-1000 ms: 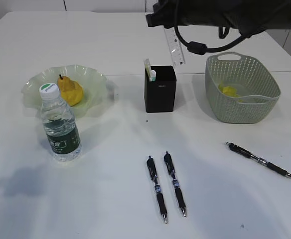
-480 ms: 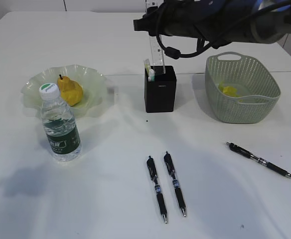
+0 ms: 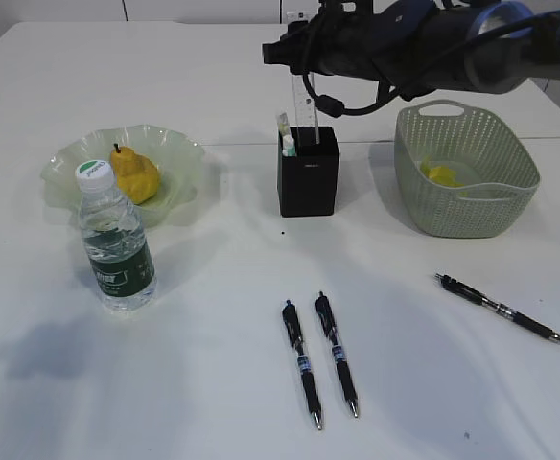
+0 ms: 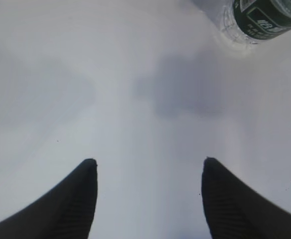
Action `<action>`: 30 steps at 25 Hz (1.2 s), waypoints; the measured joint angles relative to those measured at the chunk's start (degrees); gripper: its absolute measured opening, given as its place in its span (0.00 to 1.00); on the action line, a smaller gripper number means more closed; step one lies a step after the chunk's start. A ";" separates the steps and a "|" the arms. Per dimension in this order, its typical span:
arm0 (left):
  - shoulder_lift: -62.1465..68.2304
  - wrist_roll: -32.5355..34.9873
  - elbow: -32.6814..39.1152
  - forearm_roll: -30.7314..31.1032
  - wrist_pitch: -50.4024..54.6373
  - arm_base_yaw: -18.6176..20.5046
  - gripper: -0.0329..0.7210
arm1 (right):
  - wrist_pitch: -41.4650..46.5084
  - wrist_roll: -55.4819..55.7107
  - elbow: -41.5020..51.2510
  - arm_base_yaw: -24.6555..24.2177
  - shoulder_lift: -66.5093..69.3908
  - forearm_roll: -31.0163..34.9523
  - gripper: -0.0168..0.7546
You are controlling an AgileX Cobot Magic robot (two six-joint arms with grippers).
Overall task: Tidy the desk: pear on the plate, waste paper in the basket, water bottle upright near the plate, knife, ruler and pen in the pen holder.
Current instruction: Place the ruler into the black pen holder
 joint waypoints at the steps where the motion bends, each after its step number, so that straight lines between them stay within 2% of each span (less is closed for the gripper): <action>1: 0.00 0.00 0.00 0.00 0.00 0.00 0.66 | 0.00 0.00 -0.10 0.00 0.29 0.00 0.40; 16: 0.00 0.00 0.00 0.00 0.10 0.00 0.66 | 0.73 0.00 -0.34 -0.13 5.04 2.52 0.41; 23: 0.00 0.00 0.00 0.00 0.10 0.00 0.66 | 1.72 0.00 -0.34 -0.13 5.12 3.41 0.52; 30: 0.00 0.00 0.00 0.00 0.10 0.00 0.66 | 4.04 0.00 -0.34 -0.13 4.52 4.92 0.53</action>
